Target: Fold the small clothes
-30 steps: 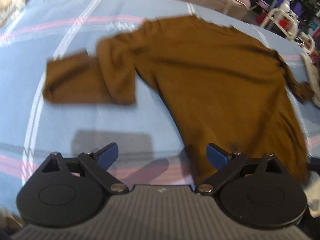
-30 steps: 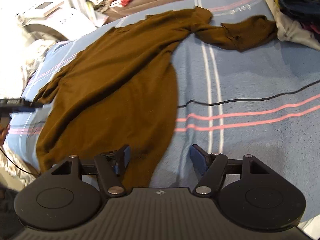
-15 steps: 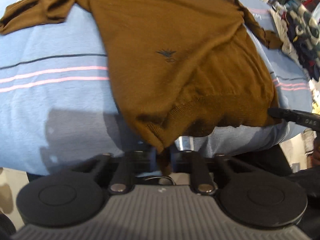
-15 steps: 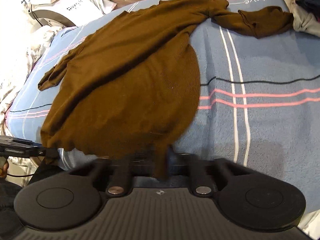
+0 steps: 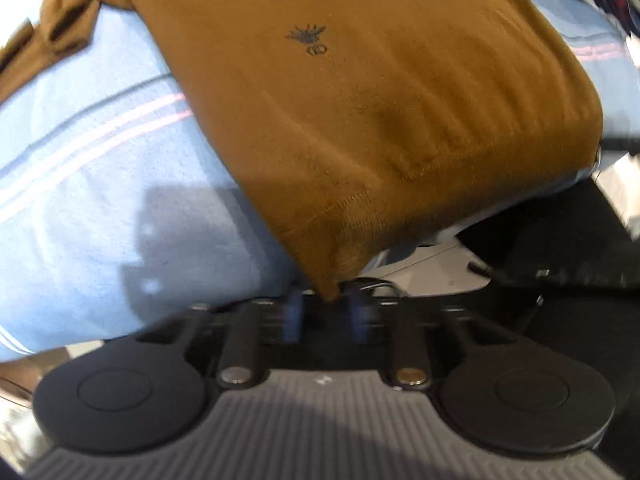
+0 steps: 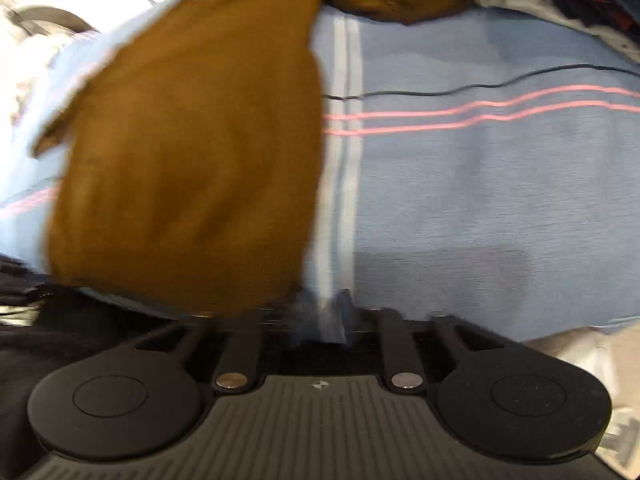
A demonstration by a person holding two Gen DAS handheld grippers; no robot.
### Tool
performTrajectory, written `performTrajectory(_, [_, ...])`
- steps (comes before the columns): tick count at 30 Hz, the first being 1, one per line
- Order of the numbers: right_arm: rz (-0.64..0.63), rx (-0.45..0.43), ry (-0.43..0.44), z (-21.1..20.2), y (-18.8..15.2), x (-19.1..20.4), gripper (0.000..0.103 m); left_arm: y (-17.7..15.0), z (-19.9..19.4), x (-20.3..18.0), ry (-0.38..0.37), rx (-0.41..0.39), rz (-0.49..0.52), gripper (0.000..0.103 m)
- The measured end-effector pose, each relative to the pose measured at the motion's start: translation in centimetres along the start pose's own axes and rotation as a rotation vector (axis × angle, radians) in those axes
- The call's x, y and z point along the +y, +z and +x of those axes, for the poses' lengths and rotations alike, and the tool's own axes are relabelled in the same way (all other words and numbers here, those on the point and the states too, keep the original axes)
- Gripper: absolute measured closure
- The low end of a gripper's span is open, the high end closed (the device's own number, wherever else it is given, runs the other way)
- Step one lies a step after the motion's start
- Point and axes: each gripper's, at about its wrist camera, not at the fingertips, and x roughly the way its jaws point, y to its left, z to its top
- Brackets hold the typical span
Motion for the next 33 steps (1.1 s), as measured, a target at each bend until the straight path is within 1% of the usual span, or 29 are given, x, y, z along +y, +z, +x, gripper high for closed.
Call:
performTrajectory(1, [-0.001, -0.040, 0.002, -0.6, 0.6, -0.3, 0.043, -0.1, -1.0, 0.1, 0.017, -0.035, 0.010, 0.036])
performTrajectory(3, [-0.030, -0.117, -0.014, -1.6, 2.3, -0.5, 0.031, 0.5, -3.2, 0.5, 0.020, -0.120, -0.002, 0.028])
performTrajectory(4, [-0.046, -0.163, -0.036, -1.8, 3.5, -0.6, 0.019, 1.1, -4.1, 0.8, 0.017, -0.160, -0.015, 0.026])
performTrajectory(5, [-0.059, -0.209, -0.058, -1.9, 4.7, -0.7, 0.011, 2.0, -4.8, 1.0, 0.019, -0.204, -0.026, 0.025])
performTrajectory(6, [-0.078, -0.254, -0.072, -1.7, 6.1, -0.8, 0.011, 3.0, -5.2, 1.1, 0.025, -0.247, -0.038, 0.023])
performTrajectory(8, [-0.124, -0.327, -0.101, -1.1, 8.8, -0.6, 0.012, 5.7, -5.3, 0.4, 0.049, -0.295, -0.055, 0.017])
performTrajectory(10, [-0.165, -0.363, -0.129, 0.2, 11.4, -0.4, 0.012, 8.4, -4.6, -0.6, 0.062, -0.332, -0.063, 0.006])
performTrajectory(13, [-0.193, -0.395, -0.154, 2.3, 14.4, -0.7, 0.014, 10.9, -3.6, -1.7, 0.062, -0.374, -0.055, 0.002])
performTrajectory(15, [-0.193, -0.368, -0.170, 3.4, 15.5, -0.7, 0.018, 12.1, -2.8, -2.9, 0.102, -0.364, -0.043, 0.000])
performTrajectory(16, [-0.192, -0.361, -0.177, 4.1, 15.8, -0.9, 0.022, 12.6, -2.3, -3.5, 0.120, -0.362, -0.027, 0.000])
performTrajectory(18, [-0.166, -0.365, -0.193, 4.8, 16.2, -1.3, 0.023, 12.9, -0.9, -4.8, 0.162, -0.368, -0.019, 0.000])
performTrajectory(20, [-0.154, -0.367, -0.195, 6.0, 16.7, -1.6, 0.023, 13.3, 1.0, -5.4, 0.179, -0.324, -0.039, 0.000])
performTrajectory(21, [-0.150, -0.363, -0.208, 6.3, 16.8, -1.7, 0.023, 13.4, 1.8, -5.4, 0.184, -0.279, -0.055, 0.000])
performTrajectory(22, [-0.152, -0.361, -0.226, 6.7, 16.8, -1.8, 0.023, 13.5, 2.3, -5.3, 0.178, -0.261, -0.078, 0.000])
performTrajectory(23, [-0.160, -0.355, -0.240, 7.1, 16.6, -1.8, 0.026, 13.3, 2.3, -5.1, 0.165, -0.283, -0.097, 0.000])
performTrajectory(24, [-0.161, -0.338, -0.249, 7.4, 16.4, -2.0, 0.040, 13.1, 2.2, -4.9, 0.151, -0.304, -0.111, 0.000])
performTrajectory(25, [-0.151, -0.338, -0.253, 7.5, 16.3, -2.2, 0.050, 13.0, 2.2, -4.7, 0.137, -0.313, -0.120, 0.000])
performTrajectory(26, [-0.135, -0.362, -0.255, 7.2, 16.1, -2.3, 0.067, 13.0, 2.3, -4.5, 0.127, -0.319, -0.123, 0.000])
performTrajectory(27, [-0.122, -0.374, -0.258, 7.1, 16.1, -2.5, 0.077, 12.9, 2.3, -4.4, 0.122, -0.328, -0.118, 0.000])
performTrajectory(28, [-0.105, -0.386, -0.259, 6.8, 16.0, -2.7, 0.090, 12.8, 2.2, -4.4, 0.121, -0.335, -0.113, 0.000])
performTrajectory(33, [-0.012, -0.492, -0.239, 2.4, 15.0, -3.6, 0.093, 12.5, 2.4, -4.6, 0.135, -0.356, -0.107, 0.000])
